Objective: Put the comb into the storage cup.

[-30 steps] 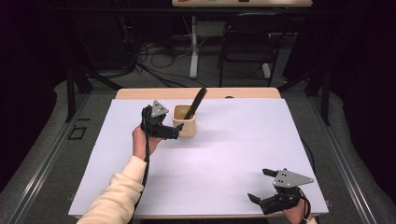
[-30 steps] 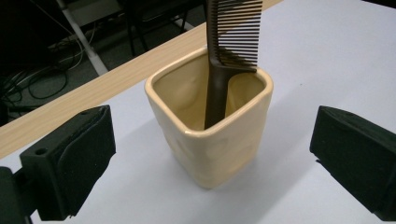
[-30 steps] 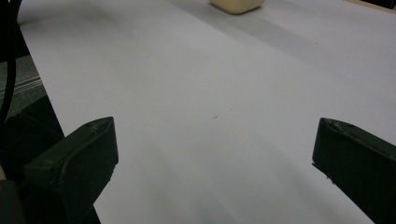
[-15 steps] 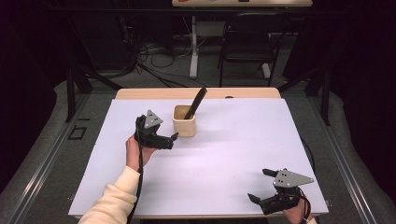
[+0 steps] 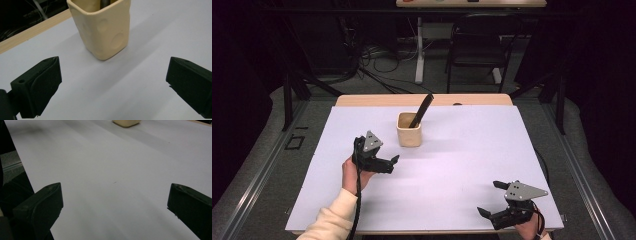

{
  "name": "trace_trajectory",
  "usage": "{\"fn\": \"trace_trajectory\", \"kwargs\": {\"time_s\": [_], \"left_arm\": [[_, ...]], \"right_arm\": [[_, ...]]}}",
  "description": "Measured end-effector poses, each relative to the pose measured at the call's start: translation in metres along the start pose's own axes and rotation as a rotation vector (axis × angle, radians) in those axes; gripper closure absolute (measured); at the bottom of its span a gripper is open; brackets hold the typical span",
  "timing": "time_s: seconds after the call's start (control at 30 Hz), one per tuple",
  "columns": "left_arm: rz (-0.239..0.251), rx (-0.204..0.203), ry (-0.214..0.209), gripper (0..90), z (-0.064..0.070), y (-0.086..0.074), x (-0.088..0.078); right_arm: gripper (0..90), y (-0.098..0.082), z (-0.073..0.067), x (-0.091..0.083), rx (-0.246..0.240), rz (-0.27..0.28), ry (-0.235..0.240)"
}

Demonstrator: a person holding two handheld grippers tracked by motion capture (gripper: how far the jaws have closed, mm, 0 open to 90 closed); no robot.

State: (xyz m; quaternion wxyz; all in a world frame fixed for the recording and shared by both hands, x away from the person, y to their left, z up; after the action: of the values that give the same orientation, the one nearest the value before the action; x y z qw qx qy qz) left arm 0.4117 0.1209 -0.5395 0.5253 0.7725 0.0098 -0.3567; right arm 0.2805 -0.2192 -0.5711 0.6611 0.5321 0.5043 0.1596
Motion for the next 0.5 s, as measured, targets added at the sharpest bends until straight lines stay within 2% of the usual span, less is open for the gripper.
{"fn": "trace_trajectory", "kwargs": {"time_s": [0.5], "left_arm": [[-0.009,0.006,-0.006,0.0,0.007,-0.018,-0.015]], "right_arm": [[0.0,0.000,0.000,0.001,0.000,-0.006,0.001]]}}
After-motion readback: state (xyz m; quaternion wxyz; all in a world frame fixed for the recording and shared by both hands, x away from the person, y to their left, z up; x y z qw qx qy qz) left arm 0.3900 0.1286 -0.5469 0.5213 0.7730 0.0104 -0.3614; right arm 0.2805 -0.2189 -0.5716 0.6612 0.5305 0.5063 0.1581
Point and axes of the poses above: each handheld gripper's, and its own axes: x roughly forward along the jaws, y roughly out of its top, z roughly to its right, the point moved 8 cm from there along x, roughly forward along the jaws, and after that the axes turned 8 degrees about y, right-handed, at the moved point
